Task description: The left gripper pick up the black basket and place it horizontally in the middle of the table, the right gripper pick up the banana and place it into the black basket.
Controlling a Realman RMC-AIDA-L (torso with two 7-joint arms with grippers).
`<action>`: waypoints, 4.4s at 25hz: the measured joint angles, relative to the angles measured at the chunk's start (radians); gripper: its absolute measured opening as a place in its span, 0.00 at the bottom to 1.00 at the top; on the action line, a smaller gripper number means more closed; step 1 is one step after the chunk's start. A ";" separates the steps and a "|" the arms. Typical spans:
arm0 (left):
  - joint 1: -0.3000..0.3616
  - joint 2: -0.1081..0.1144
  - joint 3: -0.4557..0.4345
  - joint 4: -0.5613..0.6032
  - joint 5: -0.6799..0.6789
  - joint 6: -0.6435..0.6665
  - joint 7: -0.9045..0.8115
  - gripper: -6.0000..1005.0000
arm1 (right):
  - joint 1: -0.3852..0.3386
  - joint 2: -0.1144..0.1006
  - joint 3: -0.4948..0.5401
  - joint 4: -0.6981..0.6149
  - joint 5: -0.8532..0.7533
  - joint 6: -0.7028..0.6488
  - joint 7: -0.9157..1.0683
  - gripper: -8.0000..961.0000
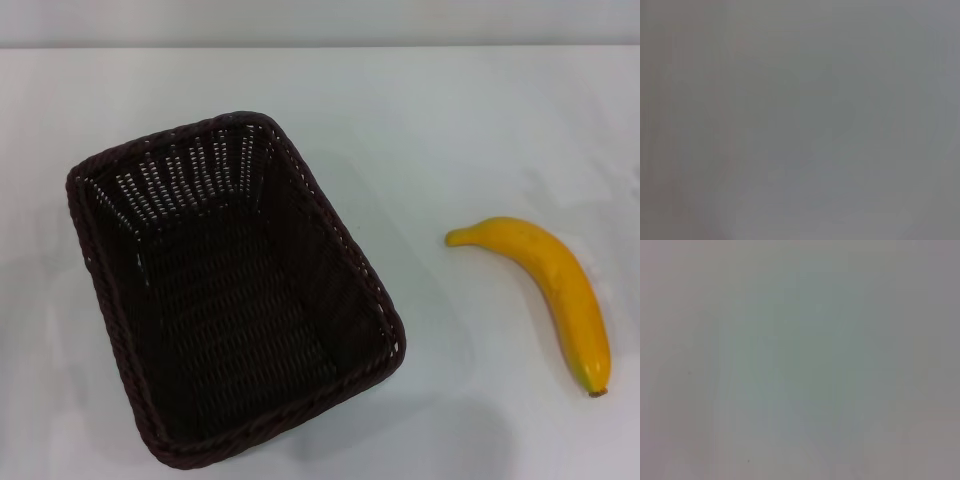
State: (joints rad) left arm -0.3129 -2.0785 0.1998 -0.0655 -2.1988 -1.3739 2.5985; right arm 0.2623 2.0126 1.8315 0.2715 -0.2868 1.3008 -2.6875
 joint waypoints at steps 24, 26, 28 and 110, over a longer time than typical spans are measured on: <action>0.006 0.001 0.006 0.066 0.075 0.056 -0.111 0.88 | -0.002 0.000 0.000 0.000 0.000 0.000 0.000 0.91; 0.006 0.002 0.006 0.074 0.083 0.063 -0.127 0.87 | -0.003 0.000 -0.001 0.000 0.000 0.000 0.000 0.91; 0.005 0.003 0.007 0.080 0.092 0.065 -0.141 0.87 | -0.004 0.000 -0.001 0.000 0.000 0.000 0.000 0.91; -0.645 0.215 0.585 0.579 1.617 0.049 -1.381 0.51 | 0.011 0.000 -0.043 0.000 -0.006 0.042 0.050 0.91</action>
State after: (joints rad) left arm -0.9576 -1.8637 0.7844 0.5139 -0.5817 -1.3249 1.2179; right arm 0.2730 2.0126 1.7888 0.2715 -0.2925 1.3426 -2.6377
